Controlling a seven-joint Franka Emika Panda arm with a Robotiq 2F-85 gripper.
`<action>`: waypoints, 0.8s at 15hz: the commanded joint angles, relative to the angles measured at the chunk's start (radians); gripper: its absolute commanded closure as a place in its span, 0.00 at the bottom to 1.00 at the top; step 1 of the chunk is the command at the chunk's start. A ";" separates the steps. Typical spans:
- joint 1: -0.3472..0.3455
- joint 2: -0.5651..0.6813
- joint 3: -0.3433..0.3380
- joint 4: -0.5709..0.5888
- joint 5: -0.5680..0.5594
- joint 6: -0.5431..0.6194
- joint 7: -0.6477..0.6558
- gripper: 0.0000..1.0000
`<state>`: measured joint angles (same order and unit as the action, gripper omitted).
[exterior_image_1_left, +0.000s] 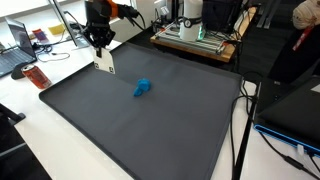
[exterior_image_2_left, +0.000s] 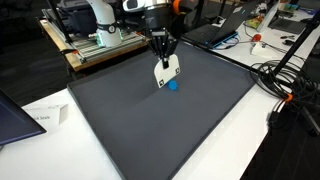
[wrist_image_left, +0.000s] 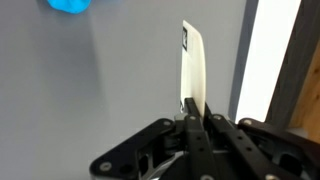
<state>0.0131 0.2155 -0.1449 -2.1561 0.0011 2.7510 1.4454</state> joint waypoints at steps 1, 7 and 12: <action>-0.076 -0.041 0.141 -0.047 0.230 0.108 -0.264 0.99; -0.186 0.013 0.338 0.016 0.580 0.068 -0.689 0.99; -0.252 0.070 0.399 0.036 0.691 0.057 -0.977 0.99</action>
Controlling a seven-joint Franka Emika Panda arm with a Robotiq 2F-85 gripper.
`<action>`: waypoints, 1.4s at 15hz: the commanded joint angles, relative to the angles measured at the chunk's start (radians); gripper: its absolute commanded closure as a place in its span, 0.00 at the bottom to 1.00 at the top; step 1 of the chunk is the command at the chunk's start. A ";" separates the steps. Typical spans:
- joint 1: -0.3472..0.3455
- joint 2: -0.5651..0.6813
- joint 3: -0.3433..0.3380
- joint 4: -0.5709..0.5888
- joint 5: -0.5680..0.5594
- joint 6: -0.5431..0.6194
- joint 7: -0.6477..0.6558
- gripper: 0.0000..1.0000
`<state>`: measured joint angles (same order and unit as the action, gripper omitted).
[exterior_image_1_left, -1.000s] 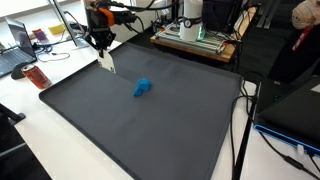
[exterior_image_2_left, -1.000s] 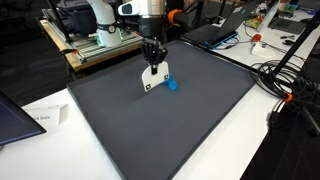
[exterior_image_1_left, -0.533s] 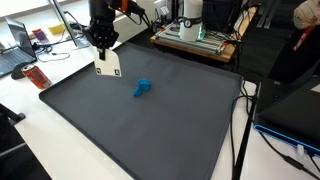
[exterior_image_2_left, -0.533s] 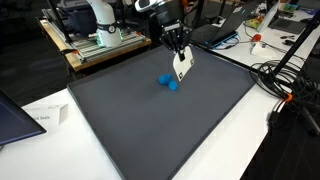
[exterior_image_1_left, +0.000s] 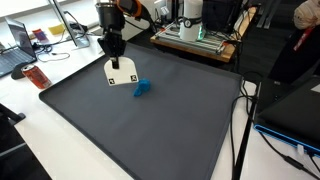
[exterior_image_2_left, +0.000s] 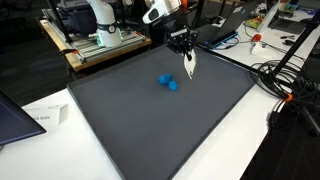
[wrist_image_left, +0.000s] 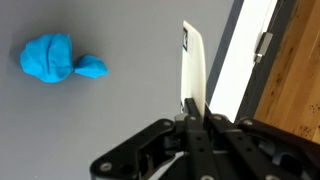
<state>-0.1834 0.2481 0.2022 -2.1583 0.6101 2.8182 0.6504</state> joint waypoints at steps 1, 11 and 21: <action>-0.078 0.037 0.075 0.042 0.128 0.009 -0.255 0.99; -0.112 0.077 0.121 0.092 0.227 -0.009 -0.413 0.99; -0.167 0.210 0.095 0.179 0.393 -0.226 -0.909 0.99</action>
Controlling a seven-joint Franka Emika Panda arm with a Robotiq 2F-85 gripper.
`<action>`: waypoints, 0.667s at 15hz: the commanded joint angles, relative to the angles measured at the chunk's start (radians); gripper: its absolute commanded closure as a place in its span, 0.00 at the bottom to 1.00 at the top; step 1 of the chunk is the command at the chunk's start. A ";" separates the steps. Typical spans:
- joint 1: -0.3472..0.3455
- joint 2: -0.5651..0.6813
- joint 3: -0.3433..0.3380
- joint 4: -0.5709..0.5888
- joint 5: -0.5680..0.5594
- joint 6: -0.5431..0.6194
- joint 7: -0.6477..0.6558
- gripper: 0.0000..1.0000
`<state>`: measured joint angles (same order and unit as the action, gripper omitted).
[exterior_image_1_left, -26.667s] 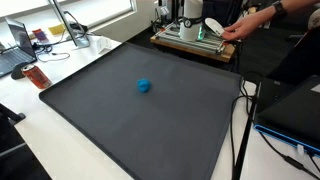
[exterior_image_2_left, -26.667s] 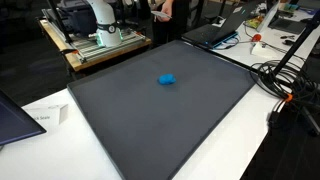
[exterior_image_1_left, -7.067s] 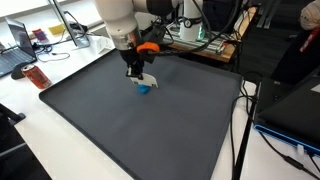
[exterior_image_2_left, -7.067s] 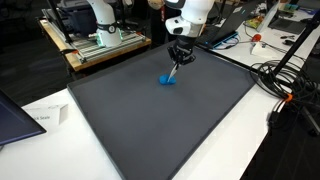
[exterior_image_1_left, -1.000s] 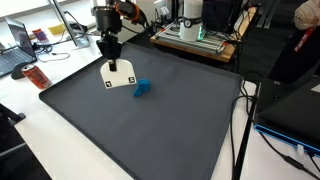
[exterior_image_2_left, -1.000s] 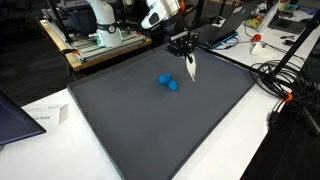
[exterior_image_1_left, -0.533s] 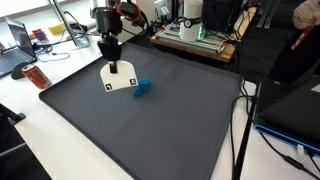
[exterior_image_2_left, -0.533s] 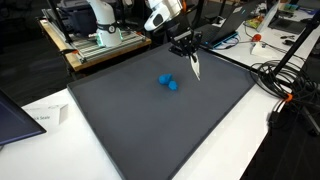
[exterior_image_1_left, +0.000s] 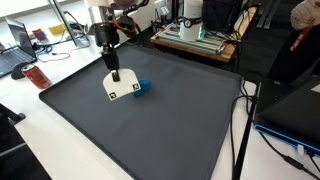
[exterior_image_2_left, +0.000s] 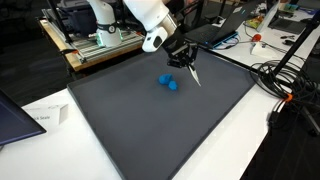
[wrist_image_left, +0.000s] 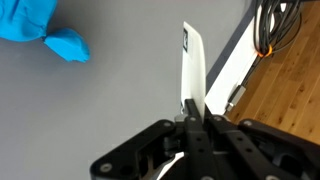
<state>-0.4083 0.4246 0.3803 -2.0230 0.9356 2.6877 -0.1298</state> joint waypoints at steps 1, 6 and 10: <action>0.059 0.042 -0.094 0.050 0.076 -0.128 -0.168 0.99; 0.120 0.084 -0.192 0.080 0.101 -0.241 -0.305 0.99; 0.142 0.119 -0.224 0.104 0.150 -0.284 -0.390 0.99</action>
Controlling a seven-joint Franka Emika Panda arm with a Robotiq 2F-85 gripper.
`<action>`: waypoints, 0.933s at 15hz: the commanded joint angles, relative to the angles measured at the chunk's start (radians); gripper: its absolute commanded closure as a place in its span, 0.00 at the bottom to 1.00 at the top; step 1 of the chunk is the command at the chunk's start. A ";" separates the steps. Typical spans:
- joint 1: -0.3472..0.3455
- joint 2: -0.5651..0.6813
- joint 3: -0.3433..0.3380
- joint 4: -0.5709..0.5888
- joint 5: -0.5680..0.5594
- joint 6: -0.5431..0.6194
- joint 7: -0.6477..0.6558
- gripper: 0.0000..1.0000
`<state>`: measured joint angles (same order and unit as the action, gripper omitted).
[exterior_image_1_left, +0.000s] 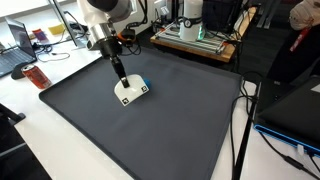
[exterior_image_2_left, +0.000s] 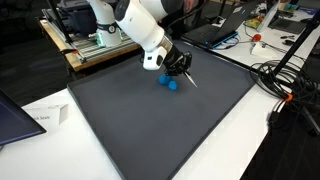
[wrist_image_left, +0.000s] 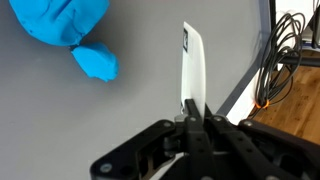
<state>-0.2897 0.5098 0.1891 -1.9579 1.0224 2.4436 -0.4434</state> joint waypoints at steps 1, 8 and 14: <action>0.027 0.045 -0.039 0.046 0.073 -0.050 -0.089 0.99; 0.033 0.089 -0.066 0.066 0.171 -0.101 -0.203 0.99; 0.030 0.071 -0.104 0.028 0.240 -0.206 -0.402 0.99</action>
<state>-0.2680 0.5942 0.1189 -1.9113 1.2186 2.3056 -0.7523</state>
